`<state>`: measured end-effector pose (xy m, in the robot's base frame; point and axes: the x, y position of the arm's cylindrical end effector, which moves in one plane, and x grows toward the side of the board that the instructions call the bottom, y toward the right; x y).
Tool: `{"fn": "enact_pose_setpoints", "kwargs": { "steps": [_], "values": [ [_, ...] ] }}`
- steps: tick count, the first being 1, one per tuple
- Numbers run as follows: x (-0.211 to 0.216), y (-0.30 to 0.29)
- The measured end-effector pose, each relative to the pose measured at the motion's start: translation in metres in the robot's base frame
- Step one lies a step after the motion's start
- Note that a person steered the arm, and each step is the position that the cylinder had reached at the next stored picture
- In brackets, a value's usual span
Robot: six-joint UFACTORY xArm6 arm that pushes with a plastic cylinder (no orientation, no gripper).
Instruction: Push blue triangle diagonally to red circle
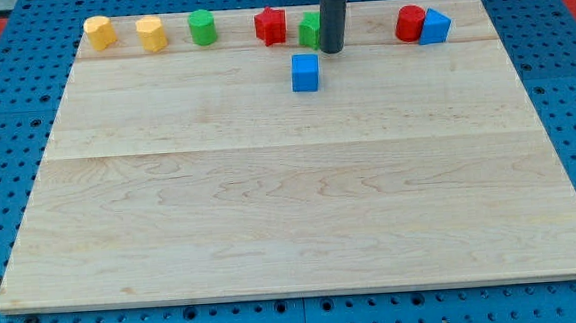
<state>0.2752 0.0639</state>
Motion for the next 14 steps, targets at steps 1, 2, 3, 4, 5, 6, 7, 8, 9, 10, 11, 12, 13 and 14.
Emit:
{"fn": "enact_pose_setpoints", "kwargs": {
  "steps": [1, 2, 3, 4, 5, 6, 7, 8, 9, 10, 11, 12, 13, 14],
  "values": [
    [-0.018, -0.007],
    [-0.020, -0.002],
    [-0.012, 0.022],
    [0.045, 0.055],
    [0.068, 0.155],
    [0.021, 0.201],
    [-0.051, 0.201],
    [-0.074, 0.165],
    [-0.040, 0.138],
    [-0.016, 0.142],
    [-0.008, 0.139],
    [0.001, 0.122],
    [0.004, 0.118],
    [0.019, 0.139]
  ]
}}
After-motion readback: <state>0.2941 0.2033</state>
